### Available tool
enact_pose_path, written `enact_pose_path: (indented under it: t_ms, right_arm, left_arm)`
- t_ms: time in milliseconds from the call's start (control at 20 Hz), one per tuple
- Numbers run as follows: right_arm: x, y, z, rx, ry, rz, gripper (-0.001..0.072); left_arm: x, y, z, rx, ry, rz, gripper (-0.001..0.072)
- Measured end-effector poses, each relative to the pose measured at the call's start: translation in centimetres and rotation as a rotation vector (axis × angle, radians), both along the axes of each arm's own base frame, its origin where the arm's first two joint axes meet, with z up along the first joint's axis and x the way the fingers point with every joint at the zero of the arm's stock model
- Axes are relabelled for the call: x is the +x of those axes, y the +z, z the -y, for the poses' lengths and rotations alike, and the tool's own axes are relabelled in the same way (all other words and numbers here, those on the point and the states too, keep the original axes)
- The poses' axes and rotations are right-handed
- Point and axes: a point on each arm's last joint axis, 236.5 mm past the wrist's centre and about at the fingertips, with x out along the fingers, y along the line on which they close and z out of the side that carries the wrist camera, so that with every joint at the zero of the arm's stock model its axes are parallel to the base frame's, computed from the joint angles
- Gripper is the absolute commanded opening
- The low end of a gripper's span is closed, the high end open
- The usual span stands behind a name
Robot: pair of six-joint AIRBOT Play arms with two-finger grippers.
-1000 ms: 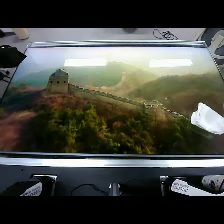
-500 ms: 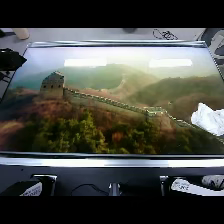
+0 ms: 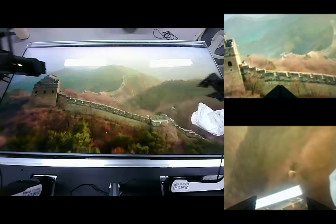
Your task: Fold the shirts.
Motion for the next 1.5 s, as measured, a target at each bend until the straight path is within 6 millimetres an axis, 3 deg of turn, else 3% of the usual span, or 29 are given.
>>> enact_pose_path:
  t_ms: [50, 100, 150, 200, 250, 400, 600, 1500]
  right_arm:
    - [0.4, -0.6, -2.2, -0.033, 0.066, -0.021, 0.0665]
    - [0.7, -1.1, -4.1, -0.066, 0.122, -0.038, 0.0665]
    - [1.0, -1.6, -6.0, -0.103, 0.176, -0.053, 0.0665]
    - [1.1, -2.0, -7.5, -0.129, 0.219, -0.065, 0.0665]
    - [1.2, -2.4, -8.9, -0.148, 0.257, -0.076, 0.0665]
    - [0.8, -3.5, -11.6, -0.180, 0.318, -0.123, 0.0666]
    - [0.1, -4.1, -12.5, -0.199, 0.316, -0.170, 0.0664]
    - [-0.1, -4.3, -13.0, -0.199, 0.309, -0.188, 0.0663]
  left_arm:
    - [0.4, -1.5, -0.2, 0.050, 0.021, -0.034, 0.0030]
    - [0.6, -3.0, -0.4, 0.088, 0.037, -0.068, 0.0153]
    - [0.8, -4.5, -0.4, 0.120, 0.048, -0.107, 0.0415]
    - [0.8, -6.0, -0.4, 0.146, 0.055, -0.149, 0.0625]
    - [0.6, -7.7, -0.4, 0.171, 0.062, -0.200, 0.0648]
    - [-0.3, -11.4, -0.8, 0.230, 0.081, -0.333, 0.0648]
    - [-1.0, -13.6, -1.1, 0.257, 0.109, -0.415, 0.0647]
    - [-1.4, -14.3, -1.3, 0.269, 0.125, -0.448, 0.0648]
